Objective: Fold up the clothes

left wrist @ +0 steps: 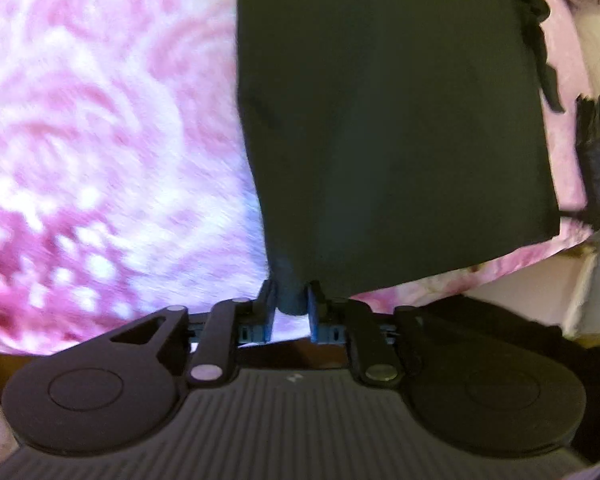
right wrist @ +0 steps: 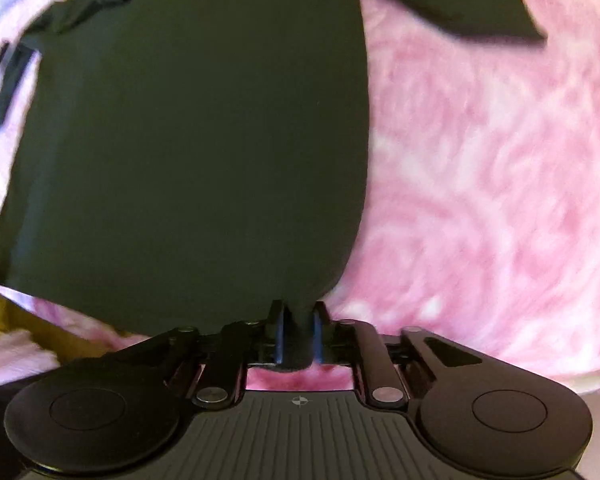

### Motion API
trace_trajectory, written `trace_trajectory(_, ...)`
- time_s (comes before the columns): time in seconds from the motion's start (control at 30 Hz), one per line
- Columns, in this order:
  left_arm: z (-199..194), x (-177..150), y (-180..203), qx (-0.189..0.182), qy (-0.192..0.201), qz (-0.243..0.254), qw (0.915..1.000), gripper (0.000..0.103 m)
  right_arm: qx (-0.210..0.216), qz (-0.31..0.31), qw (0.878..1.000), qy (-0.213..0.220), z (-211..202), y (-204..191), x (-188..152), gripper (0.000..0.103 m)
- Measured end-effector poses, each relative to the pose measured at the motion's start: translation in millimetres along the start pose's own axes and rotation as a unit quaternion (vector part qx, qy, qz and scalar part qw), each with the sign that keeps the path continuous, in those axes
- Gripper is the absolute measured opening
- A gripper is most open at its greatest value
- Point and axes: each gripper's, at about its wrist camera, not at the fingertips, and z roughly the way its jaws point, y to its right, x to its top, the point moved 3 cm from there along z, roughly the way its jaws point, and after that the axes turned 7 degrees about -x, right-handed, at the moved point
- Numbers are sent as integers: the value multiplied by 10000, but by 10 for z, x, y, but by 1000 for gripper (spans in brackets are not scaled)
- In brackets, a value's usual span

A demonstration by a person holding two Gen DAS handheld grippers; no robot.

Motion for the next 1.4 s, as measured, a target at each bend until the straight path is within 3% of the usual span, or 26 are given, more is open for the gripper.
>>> trace_trajectory(0.07,-201,108,-31,218,148,133,9996,12,-152,-334,9983,458,-195,-97,291,25)
trace_trajectory(0.17,-506,489,-84,412,664,271,9966,12,24,-522,9926,1096,-401,-237,819,28)
trace_trajectory(0.27,-533,1050,44,232,1132,551,9918,13,231,-665,9864,1482,-372,-411,1468,29)
trace_trajectory(0.4,-198,1882,417,-133,1477,1129,9825,15,164,-977,9802,1714,-3,-550,2266,29)
trace_trajectory(0.5,84,2478,603,-569,1553,1466,9753,19,25,-1312,9774,1660,300,-567,2516,29)
trace_trajectory(0.57,266,2764,524,-634,1357,1589,9759,18,-60,-1543,9751,1593,504,-587,2697,29)
trace_trajectory(0.67,520,3152,593,-707,1137,1520,9793,8,-108,-1935,9734,1225,803,-690,3085,30)
trace_trajectory(0.73,323,3362,517,-708,1361,1536,9762,8,77,-2038,9756,817,810,-736,3367,31)
trace_trajectory(0.8,85,3622,383,-680,1645,1403,9740,9,223,-2073,9746,814,737,-751,3720,31)
trace_trajectory(0.87,-308,3871,192,-313,2235,1259,9660,9,-49,-1966,9670,1621,489,-746,4104,31)
trace_trajectory(0.9,-491,3975,129,-41,2654,1162,9571,10,-290,-1806,9540,2376,281,-727,4261,31)
trace_trajectory(0.93,-630,4022,89,-29,2908,1032,9512,17,-300,-1608,9415,2945,80,-700,4377,31)
trace_trajectory(1.03,-1028,4156,-25,4,3626,656,9296,21,51,-1399,9357,3239,-139,-672,4456,32)
trace_trajectory(1.17,-628,4075,310,-94,3263,976,9402,22,208,-1445,9499,2765,110,-614,4143,33)
trace_trajectory(1.27,-270,3919,465,-269,2582,1334,9564,22,449,-1224,9656,2248,415,-579,3868,33)
trace_trajectory(1.33,-78,3880,473,-88,2315,1526,9607,23,550,-1307,9725,1846,640,-634,3767,33)
trace_trajectory(1.4,103,3843,479,89,2059,1708,9635,23,357,-1656,9718,1640,837,-685,3723,33)
